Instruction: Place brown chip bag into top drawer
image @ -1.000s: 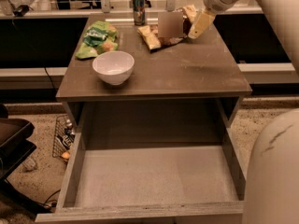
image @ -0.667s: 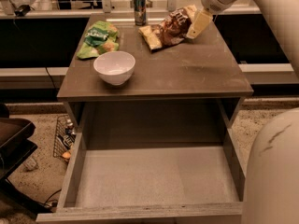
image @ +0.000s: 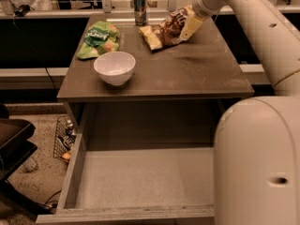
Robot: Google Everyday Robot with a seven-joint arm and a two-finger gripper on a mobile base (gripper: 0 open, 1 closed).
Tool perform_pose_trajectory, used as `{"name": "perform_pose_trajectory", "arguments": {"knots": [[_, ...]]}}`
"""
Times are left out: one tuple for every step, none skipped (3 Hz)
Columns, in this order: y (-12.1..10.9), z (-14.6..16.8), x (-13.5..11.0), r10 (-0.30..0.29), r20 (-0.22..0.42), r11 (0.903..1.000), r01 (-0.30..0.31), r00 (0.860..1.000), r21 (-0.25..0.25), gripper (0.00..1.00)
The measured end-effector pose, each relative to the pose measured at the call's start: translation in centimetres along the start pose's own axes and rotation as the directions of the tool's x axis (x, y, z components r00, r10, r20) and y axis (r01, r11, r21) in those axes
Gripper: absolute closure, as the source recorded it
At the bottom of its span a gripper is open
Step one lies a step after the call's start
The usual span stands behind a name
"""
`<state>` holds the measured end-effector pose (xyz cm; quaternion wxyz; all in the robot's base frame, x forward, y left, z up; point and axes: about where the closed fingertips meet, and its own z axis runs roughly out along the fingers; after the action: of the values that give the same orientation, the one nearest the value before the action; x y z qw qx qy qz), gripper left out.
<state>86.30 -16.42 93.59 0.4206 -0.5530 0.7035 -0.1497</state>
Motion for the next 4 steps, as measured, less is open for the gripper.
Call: {"name": "perform_pose_trajectory", "arguments": {"knots": [[0.2, 4.3, 0.4, 0.028, 0.003, 0.9993, -0.028, 1.000, -0.023, 0.00], [1.4, 7.5, 0.7, 0.065, 0.016, 0.9964, -0.064, 0.998, -0.055, 0.00], [2.8, 9.9, 0.6, 0.094, 0.030, 0.9921, -0.091, 0.995, -0.086, 0.18], [2.6, 10.0, 0.6, 0.096, 0.032, 0.9921, -0.093, 0.995, -0.085, 0.41]]}}
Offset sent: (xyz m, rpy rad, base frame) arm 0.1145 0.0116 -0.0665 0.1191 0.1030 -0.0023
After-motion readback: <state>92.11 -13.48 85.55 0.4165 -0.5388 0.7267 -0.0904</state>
